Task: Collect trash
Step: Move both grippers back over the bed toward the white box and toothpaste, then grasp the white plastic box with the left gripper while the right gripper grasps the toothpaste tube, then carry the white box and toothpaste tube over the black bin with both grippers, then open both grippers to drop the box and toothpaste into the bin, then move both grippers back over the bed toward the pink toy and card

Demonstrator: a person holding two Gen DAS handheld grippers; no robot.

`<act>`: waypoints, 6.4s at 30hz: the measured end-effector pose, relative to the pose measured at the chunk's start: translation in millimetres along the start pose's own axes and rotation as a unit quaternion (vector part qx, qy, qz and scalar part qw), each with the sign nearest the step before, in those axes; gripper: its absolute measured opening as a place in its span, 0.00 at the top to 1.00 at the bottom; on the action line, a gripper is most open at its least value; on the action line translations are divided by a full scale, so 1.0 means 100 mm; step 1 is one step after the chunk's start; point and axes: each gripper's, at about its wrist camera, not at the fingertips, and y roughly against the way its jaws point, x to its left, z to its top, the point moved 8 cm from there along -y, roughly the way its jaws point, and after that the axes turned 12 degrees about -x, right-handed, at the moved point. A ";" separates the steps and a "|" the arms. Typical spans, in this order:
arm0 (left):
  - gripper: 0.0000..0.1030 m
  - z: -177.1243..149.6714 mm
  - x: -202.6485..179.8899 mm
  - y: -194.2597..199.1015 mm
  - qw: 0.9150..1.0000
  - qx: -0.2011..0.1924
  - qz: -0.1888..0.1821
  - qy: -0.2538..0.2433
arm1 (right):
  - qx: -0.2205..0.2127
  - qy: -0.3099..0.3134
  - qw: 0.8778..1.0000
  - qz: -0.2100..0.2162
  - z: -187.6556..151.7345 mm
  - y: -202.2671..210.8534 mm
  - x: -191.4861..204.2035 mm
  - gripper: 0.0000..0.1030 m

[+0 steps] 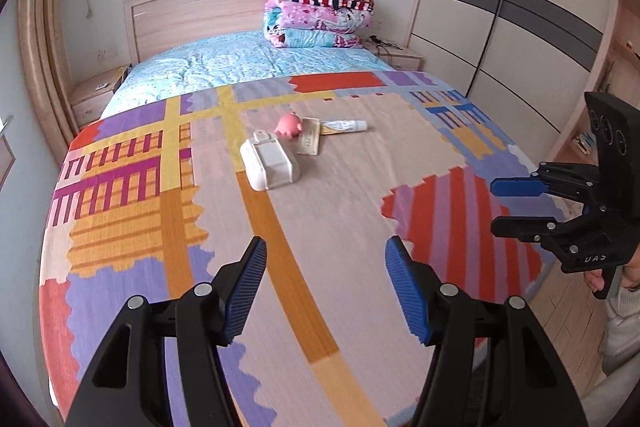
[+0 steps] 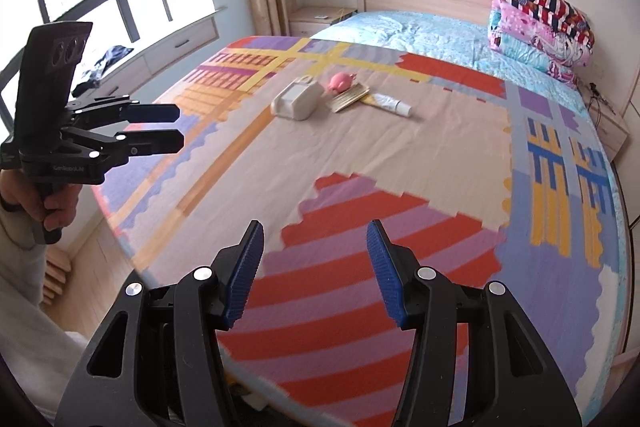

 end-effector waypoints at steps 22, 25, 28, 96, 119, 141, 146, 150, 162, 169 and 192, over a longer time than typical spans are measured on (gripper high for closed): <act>0.37 0.31 0.54 -1.16 0.997 0.028 0.048 0.055 | -0.003 -0.049 0.999 -0.013 0.73 -1.24 -0.75 0.48; 0.37 0.29 0.59 -1.25 0.996 0.033 0.057 0.061 | 0.000 -0.060 0.998 -0.015 0.73 -1.38 -0.84 0.48; 0.37 0.25 0.58 -1.32 0.996 0.040 0.061 0.058 | 0.001 -0.056 0.998 -0.021 0.73 -1.46 -0.87 0.48; 0.47 -0.46 -0.53 0.52 0.998 -0.033 0.045 0.008 | -0.044 -0.003 0.999 -0.031 -0.23 0.38 0.43 0.85; 0.47 -1.37 -0.96 0.83 1.000 0.013 -0.011 0.000 | -0.014 -0.005 1.000 0.002 -1.11 0.74 1.16 0.85; 0.47 -2.39 -1.17 0.26 0.986 0.155 -0.050 0.026 | 0.093 -0.022 0.995 -0.006 -1.95 0.33 1.17 0.85; 0.47 -2.53 -1.13 0.16 0.982 0.178 -0.050 0.031 | 0.126 -0.032 0.992 -0.008 -2.17 0.14 1.14 0.85; 0.47 -2.59 -1.12 0.12 0.980 0.190 -0.048 0.036 | 0.142 -0.042 0.989 -0.007 -2.29 0.05 1.11 0.85; 0.46 -2.49 -1.06 0.19 0.980 0.184 -0.049 0.053 | 0.136 -0.047 0.990 0.001 -2.23 0.08 1.11 0.74; 0.46 -2.27 -1.02 0.35 0.987 0.150 -0.049 0.041 | 0.120 -0.045 0.992 0.001 -2.12 0.15 1.13 0.74; 0.46 -0.94 -0.77 0.76 0.999 0.006 -0.025 -0.021 | 0.012 -0.013 1.000 0.013 -1.08 0.49 1.09 0.74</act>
